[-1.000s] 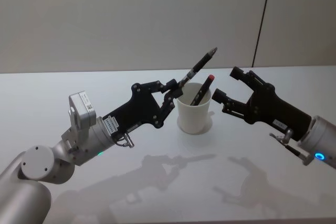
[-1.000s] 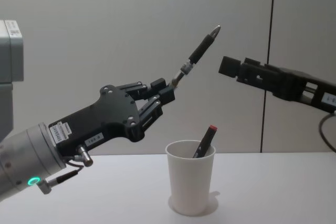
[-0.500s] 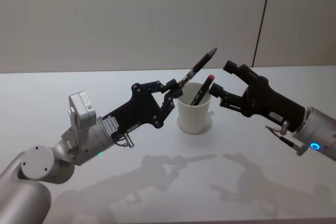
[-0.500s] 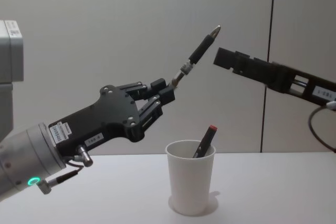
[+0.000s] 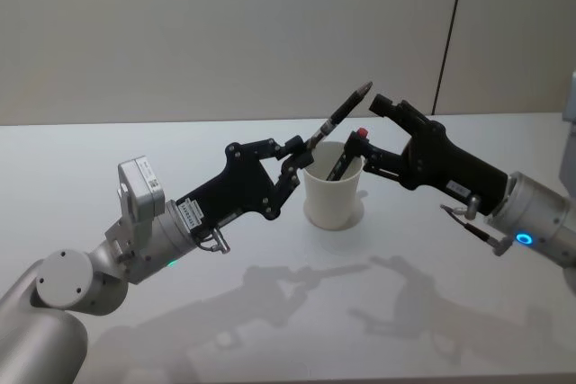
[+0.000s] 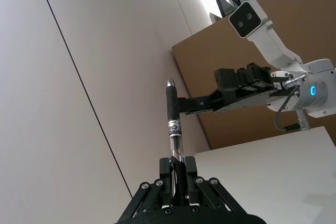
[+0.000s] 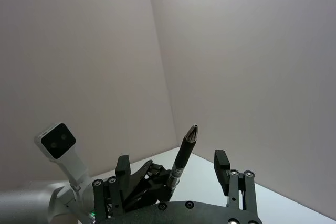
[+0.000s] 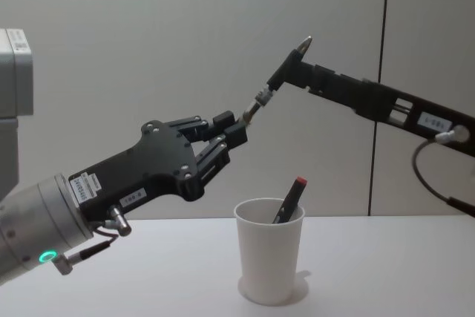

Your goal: Place the pen into the pen holder.

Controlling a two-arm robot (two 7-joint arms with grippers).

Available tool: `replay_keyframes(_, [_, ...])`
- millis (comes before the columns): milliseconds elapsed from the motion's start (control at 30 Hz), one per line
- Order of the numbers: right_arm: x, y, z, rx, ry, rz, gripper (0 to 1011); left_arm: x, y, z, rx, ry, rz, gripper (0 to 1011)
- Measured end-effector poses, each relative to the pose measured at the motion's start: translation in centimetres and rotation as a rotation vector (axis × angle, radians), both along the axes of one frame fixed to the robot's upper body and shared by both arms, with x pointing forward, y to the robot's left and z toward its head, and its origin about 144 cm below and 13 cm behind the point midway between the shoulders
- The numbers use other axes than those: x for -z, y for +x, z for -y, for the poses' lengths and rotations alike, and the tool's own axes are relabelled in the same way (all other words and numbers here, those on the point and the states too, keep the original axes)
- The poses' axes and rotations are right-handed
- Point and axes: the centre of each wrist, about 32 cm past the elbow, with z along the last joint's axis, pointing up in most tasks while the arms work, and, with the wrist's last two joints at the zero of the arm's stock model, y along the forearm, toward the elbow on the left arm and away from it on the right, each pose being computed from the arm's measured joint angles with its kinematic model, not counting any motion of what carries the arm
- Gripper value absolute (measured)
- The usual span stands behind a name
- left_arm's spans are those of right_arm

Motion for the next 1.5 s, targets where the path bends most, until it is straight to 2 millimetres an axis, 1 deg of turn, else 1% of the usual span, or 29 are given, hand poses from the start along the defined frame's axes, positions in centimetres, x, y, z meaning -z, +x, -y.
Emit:
replay_keyframes(733, [-0.4, 1.6, -2.1, 0.012, 0.006, -0.026, 996, 0.0, 0.0, 0.0, 0.0, 0.0, 0.0, 176])
replay_keyframes(800, [-0.4, 1.7, -2.3, 0.009, 0.008, -0.034, 945, 0.0, 0.0, 0.0, 0.0, 0.0, 0.0, 176])
replay_keyframes(900, [-0.4, 1.9, -2.4, 0.006, 0.011, -0.041, 907, 0.0, 0.0, 0.0, 0.0, 0.0, 0.0, 176])
replay_keyframes(933, [-0.4, 1.9, -2.5, 0.003, 0.014, -0.047, 865, 0.0, 0.0, 0.0, 0.0, 0.0, 0.0, 176])
replay_keyframes(1000, [-0.4, 2.1, -2.5, -0.003, 0.018, -0.055, 816, 0.0, 0.0, 0.0, 0.0, 0.0, 0.0, 176])
replay_keyframes(1033, [-0.4, 2.1, -2.6, -0.004, 0.019, -0.057, 765, 0.0, 0.0, 0.0, 0.0, 0.0, 0.0, 176])
replay_keyframes(1100, [-0.3, 2.1, -2.6, -0.009, 0.023, -0.062, 733, 0.0, 0.0, 0.0, 0.0, 0.0, 0.0, 176])
replay_keyframes(1200, [-0.3, 2.3, -2.7, -0.018, 0.03, -0.071, 609, 0.0, 0.0, 0.0, 0.0, 0.0, 0.0, 176])
replay_keyframes(1233, [-0.3, 2.3, -2.7, -0.02, 0.031, -0.072, 609, 0.0, 0.0, 0.0, 0.0, 0.0, 0.0, 176])
replay_keyframes(1367, [-0.3, 2.3, -2.8, -0.025, 0.036, -0.077, 464, 0.0, 0.0, 0.0, 0.0, 0.0, 0.0, 176])
replay_keyframes(1400, [-0.3, 2.3, -2.9, -0.026, 0.037, -0.078, 446, 0.0, 0.0, 0.0, 0.0, 0.0, 0.0, 176])
replay_keyframes(1433, [-0.3, 2.4, -2.9, -0.028, 0.038, -0.079, 387, 0.0, 0.0, 0.0, 0.0, 0.0, 0.0, 176])
replay_keyframes(1467, [-0.3, 2.4, -2.9, -0.028, 0.039, -0.079, 387, 0.0, 0.0, 0.0, 0.0, 0.0, 0.0, 176])
replay_keyframes(1500, [-0.3, 2.4, -2.9, -0.029, 0.039, -0.079, 339, 0.0, 0.0, 0.0, 0.0, 0.0, 0.0, 176])
